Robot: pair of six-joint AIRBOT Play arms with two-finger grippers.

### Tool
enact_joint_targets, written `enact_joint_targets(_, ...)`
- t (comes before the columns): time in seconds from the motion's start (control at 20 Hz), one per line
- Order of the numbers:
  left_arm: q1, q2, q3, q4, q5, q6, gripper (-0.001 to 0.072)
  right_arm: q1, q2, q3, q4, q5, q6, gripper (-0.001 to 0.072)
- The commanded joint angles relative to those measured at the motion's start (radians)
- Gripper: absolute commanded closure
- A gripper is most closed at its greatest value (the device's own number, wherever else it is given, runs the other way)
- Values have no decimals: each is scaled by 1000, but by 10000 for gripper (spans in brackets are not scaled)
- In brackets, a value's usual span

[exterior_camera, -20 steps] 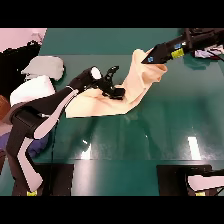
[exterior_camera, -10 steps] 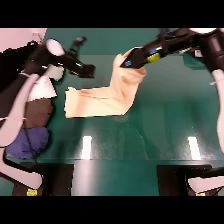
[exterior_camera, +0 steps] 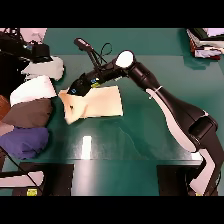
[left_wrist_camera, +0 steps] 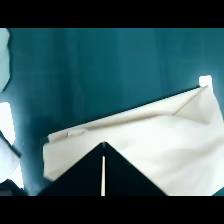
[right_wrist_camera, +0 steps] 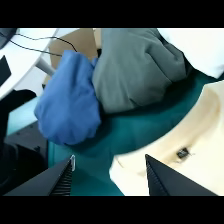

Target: Fold the shirts.

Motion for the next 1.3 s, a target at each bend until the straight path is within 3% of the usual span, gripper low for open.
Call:
enact_joint_targets(0.0,26,27,0,11,-71,32,682,-45,42,-88,-111,1,30,196)
enact_joint_targets(0.15,26,28,-1,10,-104,39,682,-195,148,-241,-236,96,133,215)
enact_joint_targets(0.45,26,28,-37,9,-103,39,682,-473,257,-552,-242,121,220,226)
enact_joint_targets(0.5,25,28,-47,7,-100,38,682,-491,256,-597,-242,126,220,116)
enact_joint_targets(0.55,25,28,-53,5,-99,38,683,-499,256,-637,-241,122,220,76)
enact_joint_targets(0.8,25,28,-63,-35,-81,39,683,-446,256,-804,-131,-37,217,78)
enact_joint_targets(0.9,25,28,-63,-50,-80,39,682,-403,241,-814,-85,-95,216,78)
enact_joint_targets(1.15,25,28,-63,-55,-89,39,683,-299,71,-650,0,-44,228,91)
enact_joint_targets(1.25,25,28,-63,-66,-96,39,682,-261,6,-566,0,-40,238,168)
